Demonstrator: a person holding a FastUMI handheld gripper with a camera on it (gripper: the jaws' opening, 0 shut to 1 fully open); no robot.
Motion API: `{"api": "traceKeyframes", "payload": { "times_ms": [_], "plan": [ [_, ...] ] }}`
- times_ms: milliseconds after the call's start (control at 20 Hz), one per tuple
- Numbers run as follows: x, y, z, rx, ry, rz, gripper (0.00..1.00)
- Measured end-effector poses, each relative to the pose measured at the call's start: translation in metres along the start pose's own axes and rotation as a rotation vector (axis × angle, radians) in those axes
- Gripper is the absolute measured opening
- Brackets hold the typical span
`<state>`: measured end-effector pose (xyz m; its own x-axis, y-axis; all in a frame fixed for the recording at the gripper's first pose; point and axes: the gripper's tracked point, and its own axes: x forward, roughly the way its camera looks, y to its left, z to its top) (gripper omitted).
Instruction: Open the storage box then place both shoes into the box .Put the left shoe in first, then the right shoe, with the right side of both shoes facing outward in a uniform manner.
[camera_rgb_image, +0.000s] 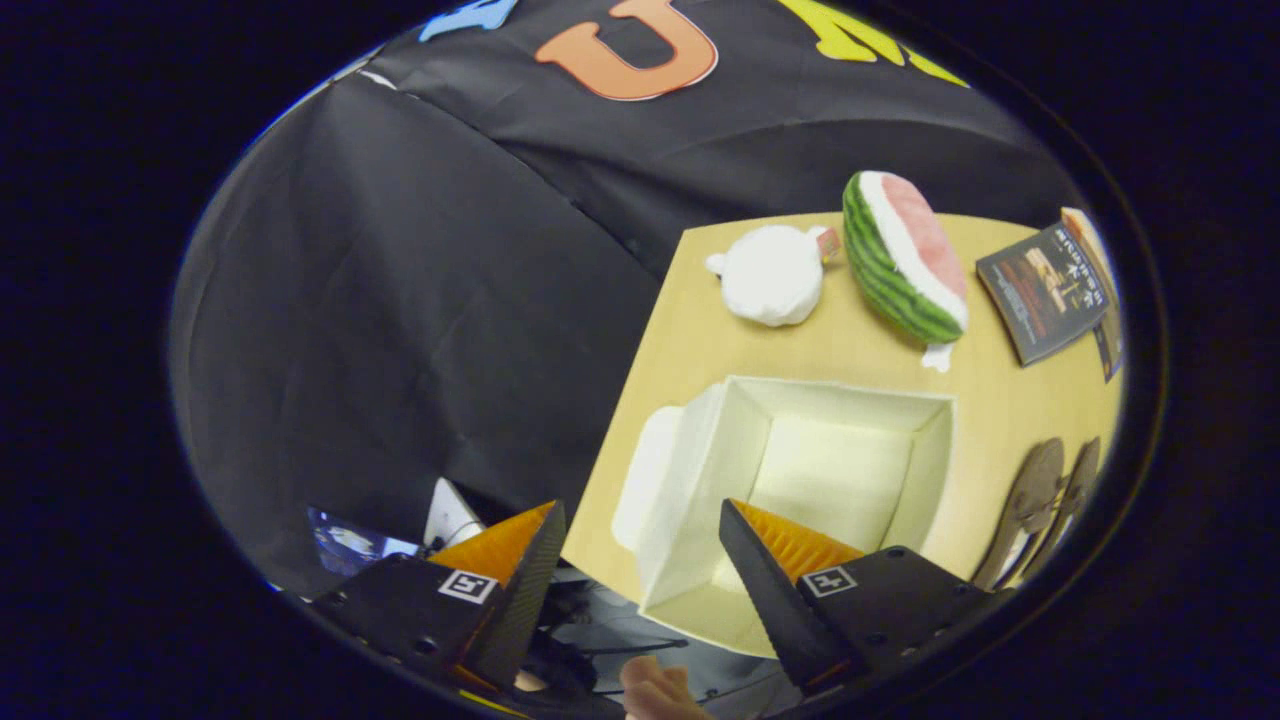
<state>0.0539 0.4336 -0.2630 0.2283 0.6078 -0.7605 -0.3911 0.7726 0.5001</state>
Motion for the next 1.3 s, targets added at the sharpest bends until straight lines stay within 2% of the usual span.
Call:
{"api": "traceKeyframes", "payload": {
  "times_ms": [200,500,950,1300],
  "plan": [
    [-0.015,-0.042,-0.006,0.013,-0.001,-0.075,0.96],
    [-0.047,-0.15,-0.025,0.047,0.007,-0.183,0.96],
    [-0.087,-0.306,-0.089,0.107,0.06,-0.338,0.96],
    [-0.098,-0.392,-0.143,0.189,0.155,-0.489,0.96]
  ]
}}
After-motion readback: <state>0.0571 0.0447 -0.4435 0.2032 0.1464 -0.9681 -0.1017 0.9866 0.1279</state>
